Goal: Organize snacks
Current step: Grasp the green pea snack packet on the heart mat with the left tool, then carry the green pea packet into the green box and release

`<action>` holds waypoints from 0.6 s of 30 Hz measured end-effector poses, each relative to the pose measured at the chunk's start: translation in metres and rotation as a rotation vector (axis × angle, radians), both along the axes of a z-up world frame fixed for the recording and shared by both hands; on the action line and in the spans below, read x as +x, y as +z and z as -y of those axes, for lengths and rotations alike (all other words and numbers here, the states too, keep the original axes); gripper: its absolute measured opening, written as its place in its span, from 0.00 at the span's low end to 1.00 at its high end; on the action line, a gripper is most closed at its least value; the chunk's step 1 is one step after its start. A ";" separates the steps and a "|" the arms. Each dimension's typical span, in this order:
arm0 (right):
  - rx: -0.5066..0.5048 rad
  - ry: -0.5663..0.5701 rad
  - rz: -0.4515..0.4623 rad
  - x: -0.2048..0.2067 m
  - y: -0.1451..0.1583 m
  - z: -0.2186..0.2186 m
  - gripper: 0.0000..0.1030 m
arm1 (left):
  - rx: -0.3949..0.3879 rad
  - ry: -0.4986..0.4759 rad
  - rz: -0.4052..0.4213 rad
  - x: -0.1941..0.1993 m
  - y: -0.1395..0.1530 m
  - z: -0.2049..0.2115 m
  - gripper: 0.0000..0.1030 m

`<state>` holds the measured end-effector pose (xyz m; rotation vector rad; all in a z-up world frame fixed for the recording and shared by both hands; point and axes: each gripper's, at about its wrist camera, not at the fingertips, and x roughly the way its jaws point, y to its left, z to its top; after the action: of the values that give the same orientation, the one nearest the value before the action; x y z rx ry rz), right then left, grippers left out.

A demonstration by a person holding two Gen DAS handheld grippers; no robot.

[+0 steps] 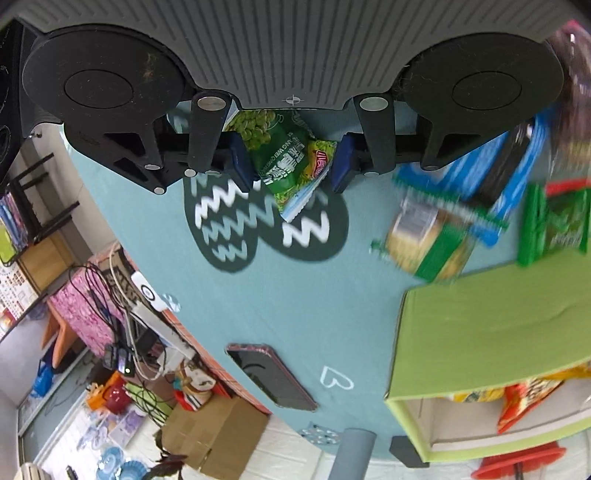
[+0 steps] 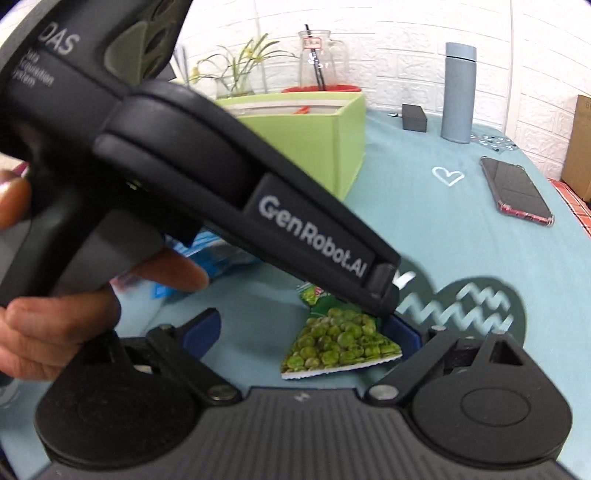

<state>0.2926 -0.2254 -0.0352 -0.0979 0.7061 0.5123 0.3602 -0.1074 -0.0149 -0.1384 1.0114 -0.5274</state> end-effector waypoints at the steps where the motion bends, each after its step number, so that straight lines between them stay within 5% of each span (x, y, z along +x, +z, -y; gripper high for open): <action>1: -0.001 -0.002 0.002 -0.008 0.000 -0.004 0.91 | -0.002 -0.002 0.004 -0.009 0.000 -0.004 0.26; 18: -0.060 0.074 0.042 -0.088 -0.003 -0.076 0.91 | -0.079 0.060 0.050 -0.116 -0.003 -0.085 0.29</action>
<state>0.2044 -0.1496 -0.0382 -0.1915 0.6785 0.5583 0.2440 -0.0220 -0.0178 -0.2245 0.9353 -0.5136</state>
